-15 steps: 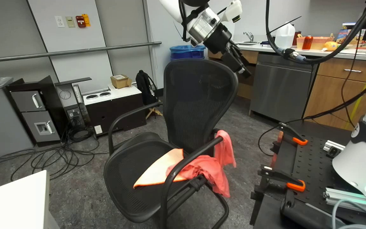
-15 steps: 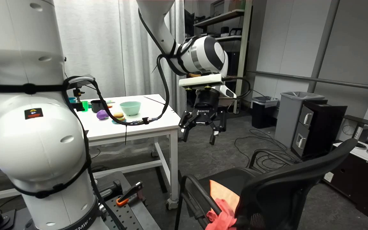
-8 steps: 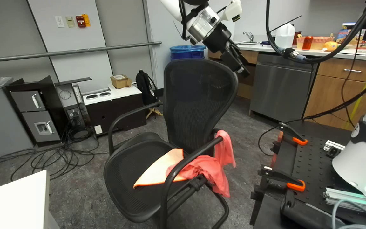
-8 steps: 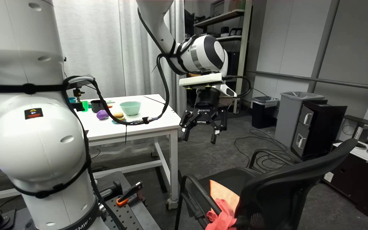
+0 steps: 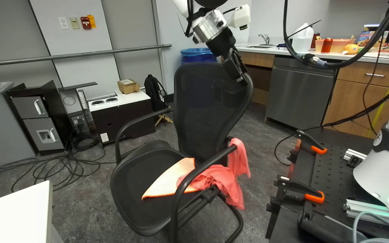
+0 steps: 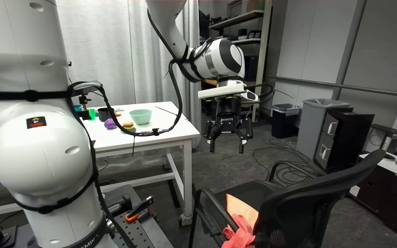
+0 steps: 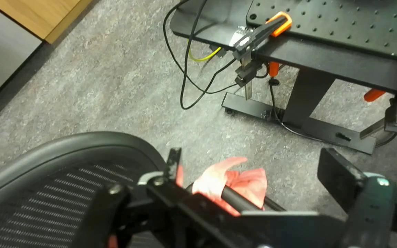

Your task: Remove the orange sweatshirt from the backrest of the black chair

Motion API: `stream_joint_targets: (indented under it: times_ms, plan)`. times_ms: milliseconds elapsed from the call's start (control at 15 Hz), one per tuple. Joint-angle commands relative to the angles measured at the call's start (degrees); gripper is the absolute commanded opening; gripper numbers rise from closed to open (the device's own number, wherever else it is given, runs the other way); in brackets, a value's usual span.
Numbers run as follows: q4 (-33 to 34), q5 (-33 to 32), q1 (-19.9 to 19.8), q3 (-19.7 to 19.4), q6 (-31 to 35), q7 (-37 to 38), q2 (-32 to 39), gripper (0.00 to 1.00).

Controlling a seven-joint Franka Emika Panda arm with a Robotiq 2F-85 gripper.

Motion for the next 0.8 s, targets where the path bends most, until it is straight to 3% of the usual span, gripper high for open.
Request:
stream_joint_targets:
  times_ms: [0,733]
  plan:
    - [-3.29,-1.57,-0.39,0.12,7.87,0.49,-2.91,1.0]
    - [-9.16,-3.33,-1.02,-0.85,34.75,3.47,-4.75,1.0]
